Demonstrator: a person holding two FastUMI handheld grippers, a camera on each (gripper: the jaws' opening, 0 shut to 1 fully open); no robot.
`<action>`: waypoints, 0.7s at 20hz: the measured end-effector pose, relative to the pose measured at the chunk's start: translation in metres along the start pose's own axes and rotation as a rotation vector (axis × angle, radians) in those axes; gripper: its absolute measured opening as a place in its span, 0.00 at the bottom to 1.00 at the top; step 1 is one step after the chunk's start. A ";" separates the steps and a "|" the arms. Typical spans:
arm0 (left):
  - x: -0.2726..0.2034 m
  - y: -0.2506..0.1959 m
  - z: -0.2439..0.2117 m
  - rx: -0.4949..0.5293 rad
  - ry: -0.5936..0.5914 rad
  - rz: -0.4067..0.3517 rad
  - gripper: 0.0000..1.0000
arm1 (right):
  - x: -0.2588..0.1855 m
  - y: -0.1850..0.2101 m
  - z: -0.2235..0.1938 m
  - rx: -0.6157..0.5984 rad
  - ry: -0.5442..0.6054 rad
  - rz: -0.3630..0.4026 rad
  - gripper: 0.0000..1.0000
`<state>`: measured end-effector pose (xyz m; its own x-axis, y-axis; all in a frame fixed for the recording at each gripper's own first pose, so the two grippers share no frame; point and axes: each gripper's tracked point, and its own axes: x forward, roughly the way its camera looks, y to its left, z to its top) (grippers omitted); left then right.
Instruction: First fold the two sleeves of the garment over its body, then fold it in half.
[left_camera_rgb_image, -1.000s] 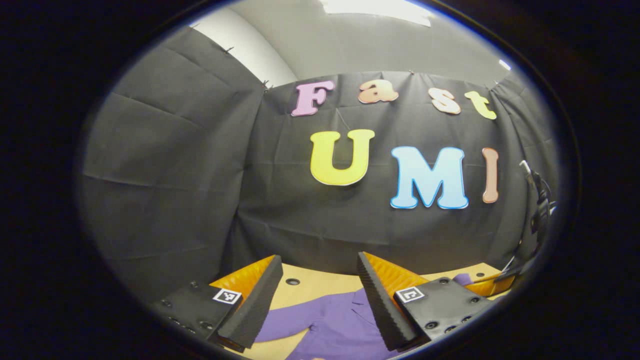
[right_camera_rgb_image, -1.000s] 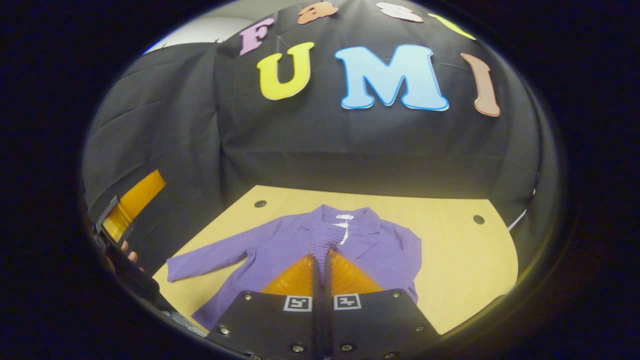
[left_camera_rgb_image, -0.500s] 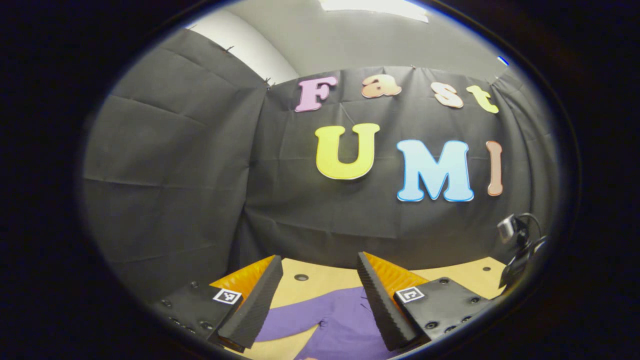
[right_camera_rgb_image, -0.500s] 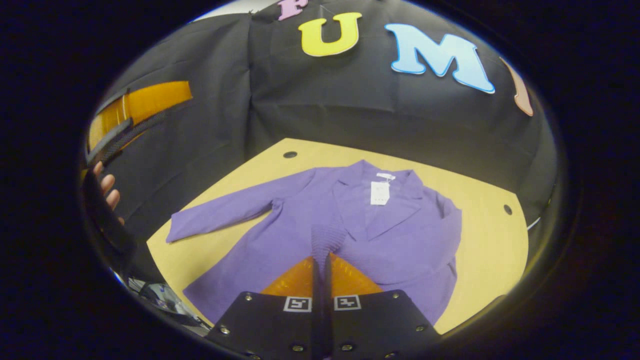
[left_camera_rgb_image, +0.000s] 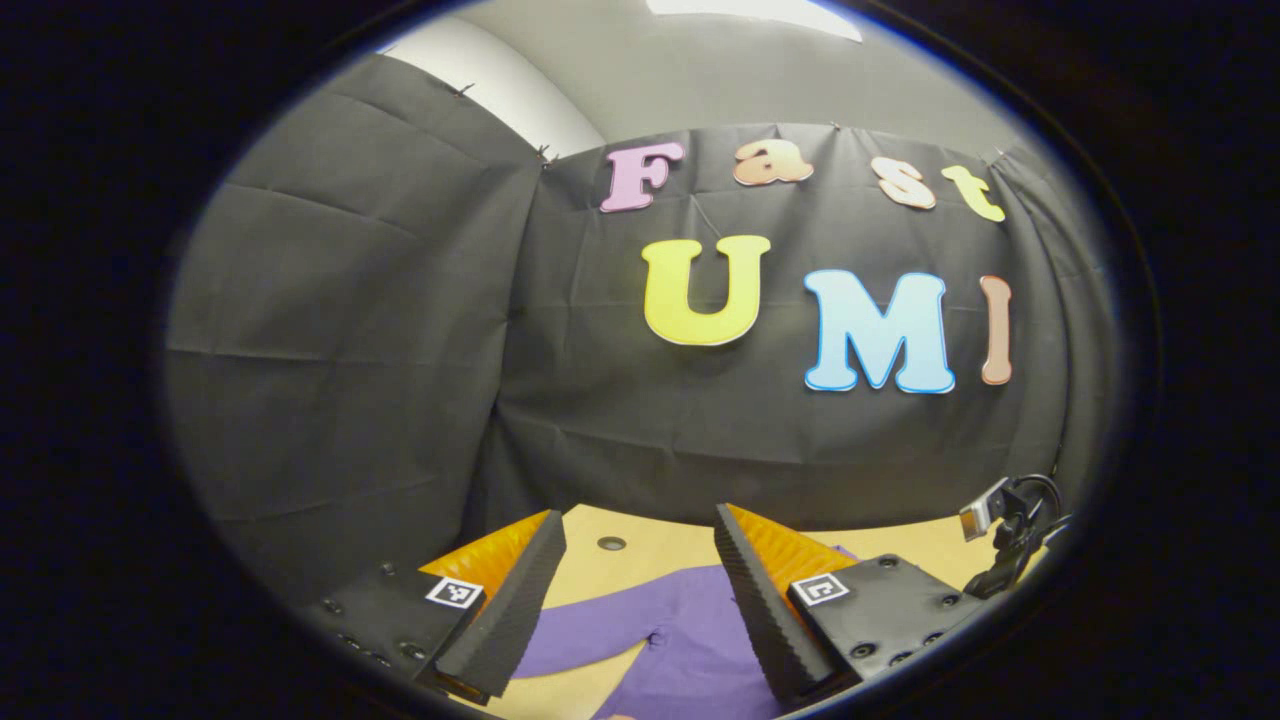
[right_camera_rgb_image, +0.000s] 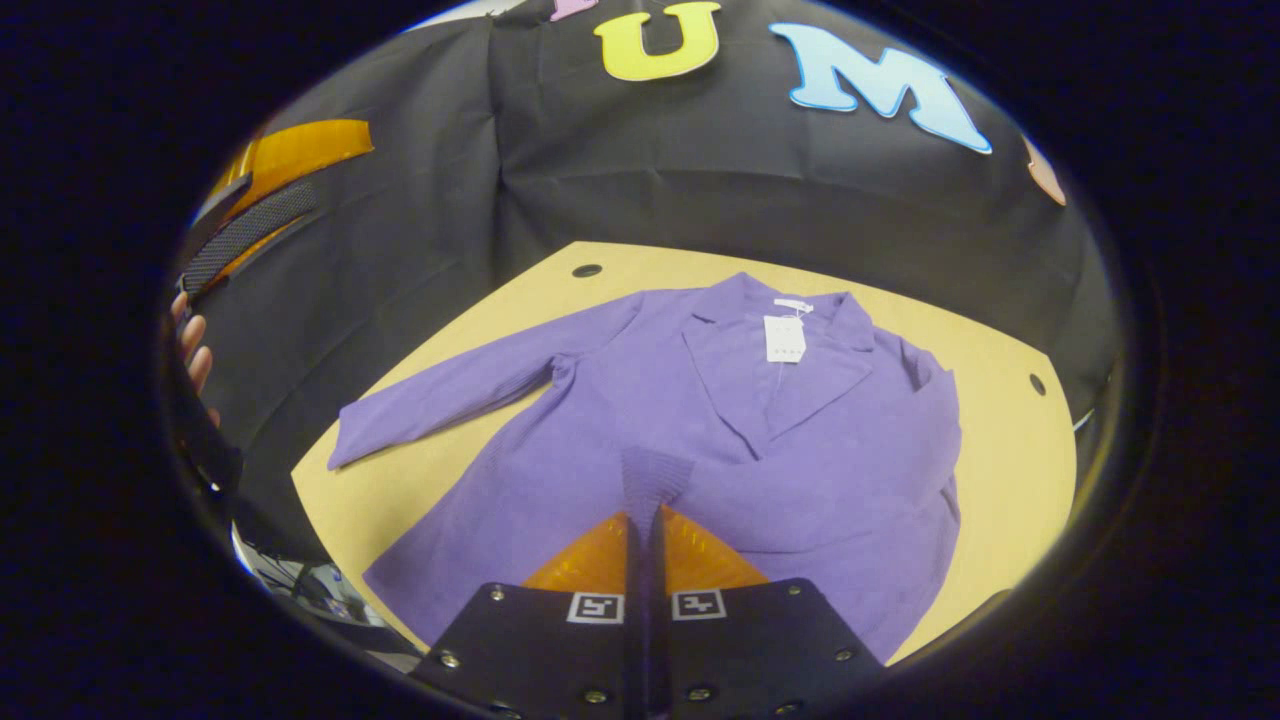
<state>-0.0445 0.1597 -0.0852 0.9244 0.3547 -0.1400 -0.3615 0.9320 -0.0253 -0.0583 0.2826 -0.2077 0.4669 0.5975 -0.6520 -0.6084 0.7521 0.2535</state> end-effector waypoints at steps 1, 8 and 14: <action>-0.001 0.001 -0.001 0.000 0.002 0.000 0.94 | 0.001 -0.002 -0.001 -0.007 0.000 -0.005 0.03; -0.005 0.016 -0.009 -0.008 0.031 0.029 0.94 | -0.007 0.007 -0.001 -0.008 -0.024 0.013 0.85; -0.010 0.040 -0.022 -0.033 0.067 0.079 0.94 | -0.023 0.003 0.024 -0.009 -0.125 -0.015 0.85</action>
<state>-0.0710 0.1922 -0.1063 0.8831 0.4204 -0.2084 -0.4379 0.8979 -0.0443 -0.0557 0.2781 -0.1748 0.5517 0.6165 -0.5617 -0.6064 0.7589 0.2374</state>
